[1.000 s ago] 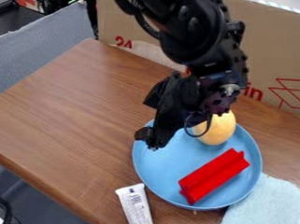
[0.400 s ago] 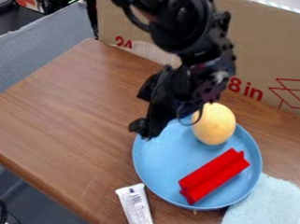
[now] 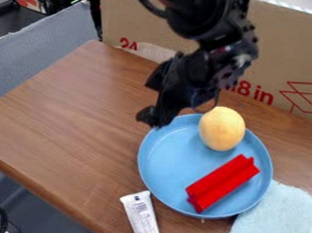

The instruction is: Put the red object on the blue plate

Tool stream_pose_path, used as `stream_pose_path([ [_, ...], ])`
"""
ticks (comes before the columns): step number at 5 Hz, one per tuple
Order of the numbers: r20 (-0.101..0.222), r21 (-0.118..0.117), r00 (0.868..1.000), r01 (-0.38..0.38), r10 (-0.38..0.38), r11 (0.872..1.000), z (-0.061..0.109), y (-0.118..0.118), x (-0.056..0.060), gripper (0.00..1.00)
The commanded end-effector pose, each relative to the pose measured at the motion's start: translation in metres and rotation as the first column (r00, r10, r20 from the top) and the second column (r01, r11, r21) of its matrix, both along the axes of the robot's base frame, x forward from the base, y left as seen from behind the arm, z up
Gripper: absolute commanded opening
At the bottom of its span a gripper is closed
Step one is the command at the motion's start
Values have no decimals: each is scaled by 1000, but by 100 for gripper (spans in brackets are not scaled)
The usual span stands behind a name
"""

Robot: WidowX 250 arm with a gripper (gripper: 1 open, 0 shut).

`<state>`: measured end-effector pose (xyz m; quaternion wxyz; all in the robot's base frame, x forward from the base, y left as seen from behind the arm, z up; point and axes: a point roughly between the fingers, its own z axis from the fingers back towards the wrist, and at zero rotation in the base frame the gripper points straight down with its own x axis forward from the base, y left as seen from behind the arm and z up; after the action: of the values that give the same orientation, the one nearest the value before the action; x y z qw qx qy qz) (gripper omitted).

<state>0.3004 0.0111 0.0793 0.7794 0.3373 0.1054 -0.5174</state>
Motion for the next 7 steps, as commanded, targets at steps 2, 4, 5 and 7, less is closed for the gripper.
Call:
stream_pose_path([
  [2,28,60,1000,-4,2,998,7,27,-17,0],
  [4,34,70,999,-21,18,997,8,25,-19,100],
  [5,30,61,999,-32,30,998,6,22,-24,100],
  [7,30,58,998,-48,46,997,5,29,-14,100],
])
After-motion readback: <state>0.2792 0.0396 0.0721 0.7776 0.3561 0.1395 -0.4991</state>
